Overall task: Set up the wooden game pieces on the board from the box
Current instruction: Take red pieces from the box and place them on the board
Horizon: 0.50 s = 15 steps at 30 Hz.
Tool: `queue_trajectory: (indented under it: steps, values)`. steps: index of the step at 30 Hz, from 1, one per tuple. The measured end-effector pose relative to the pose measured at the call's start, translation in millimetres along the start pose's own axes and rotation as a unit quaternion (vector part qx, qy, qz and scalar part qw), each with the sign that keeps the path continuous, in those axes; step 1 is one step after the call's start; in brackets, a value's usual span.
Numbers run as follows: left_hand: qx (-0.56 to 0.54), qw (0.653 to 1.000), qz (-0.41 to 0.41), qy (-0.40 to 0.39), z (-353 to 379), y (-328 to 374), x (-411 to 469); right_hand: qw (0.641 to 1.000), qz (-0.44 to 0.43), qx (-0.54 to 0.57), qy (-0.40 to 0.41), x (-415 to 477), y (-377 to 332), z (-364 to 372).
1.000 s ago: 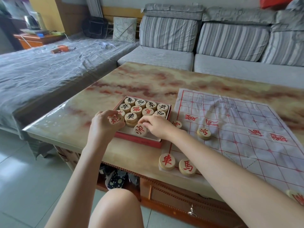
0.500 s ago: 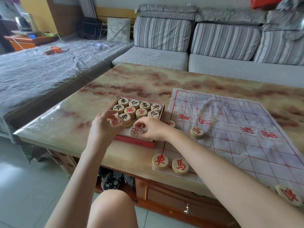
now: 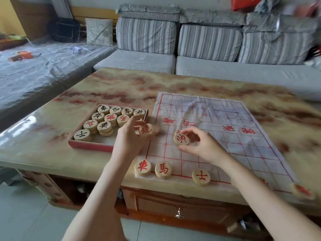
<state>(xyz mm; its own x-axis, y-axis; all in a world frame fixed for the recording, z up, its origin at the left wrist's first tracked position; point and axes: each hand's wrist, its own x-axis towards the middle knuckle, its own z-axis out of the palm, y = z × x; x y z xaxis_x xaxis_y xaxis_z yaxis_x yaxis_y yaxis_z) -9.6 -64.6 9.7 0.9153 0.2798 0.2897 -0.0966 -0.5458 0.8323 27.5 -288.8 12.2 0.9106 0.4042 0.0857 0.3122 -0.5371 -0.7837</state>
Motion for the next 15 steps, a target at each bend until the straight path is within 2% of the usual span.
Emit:
queue_trajectory:
  steps: [6,15]
  values:
    - [0.023,0.997,0.001,-0.08,36,10,-2,0.996,0.047,-0.015,0.069,-43,27,-53]
    - [0.166,0.98,0.026,-0.106,60,6,2,0.996,0.051,-0.041,0.067,-80,45,-61]
